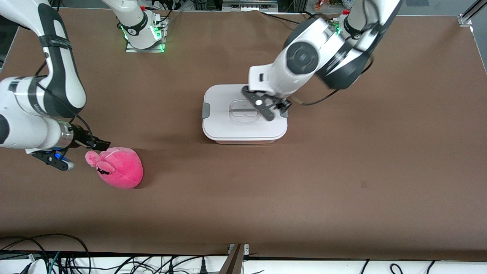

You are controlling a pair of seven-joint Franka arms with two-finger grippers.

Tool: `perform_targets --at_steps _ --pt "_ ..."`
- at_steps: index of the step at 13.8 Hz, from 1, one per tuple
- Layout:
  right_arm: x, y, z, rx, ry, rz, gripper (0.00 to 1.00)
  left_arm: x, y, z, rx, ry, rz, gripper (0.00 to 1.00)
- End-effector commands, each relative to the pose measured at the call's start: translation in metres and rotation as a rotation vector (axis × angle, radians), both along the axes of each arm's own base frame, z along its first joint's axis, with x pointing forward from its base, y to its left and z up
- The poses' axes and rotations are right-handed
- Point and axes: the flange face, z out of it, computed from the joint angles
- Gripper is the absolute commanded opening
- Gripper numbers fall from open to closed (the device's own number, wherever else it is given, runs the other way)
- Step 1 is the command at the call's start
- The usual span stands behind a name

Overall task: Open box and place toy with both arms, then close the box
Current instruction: 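Reach the left gripper to the lid handle while the right gripper reaches the toy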

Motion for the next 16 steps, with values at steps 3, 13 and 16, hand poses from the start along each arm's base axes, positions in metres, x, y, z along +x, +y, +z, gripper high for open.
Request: perform_targets --at_steps 3,13,16 --pt "0.002 0.008 -0.015 0.003 -0.072 -0.054 1.0 0.008 -0.02 -0.011 -0.096 -0.099 -0.294 1.0" --pt "0.012 0.022 -0.06 -0.002 -0.195 -0.038 1.0 -0.025 -0.063 -0.044 -0.012 -0.196 -0.529 0.89" --pt "0.014 0.019 -0.065 -0.008 -0.203 -0.032 0.38 -0.016 -0.06 -0.058 -0.035 -0.206 -0.564 0.71"
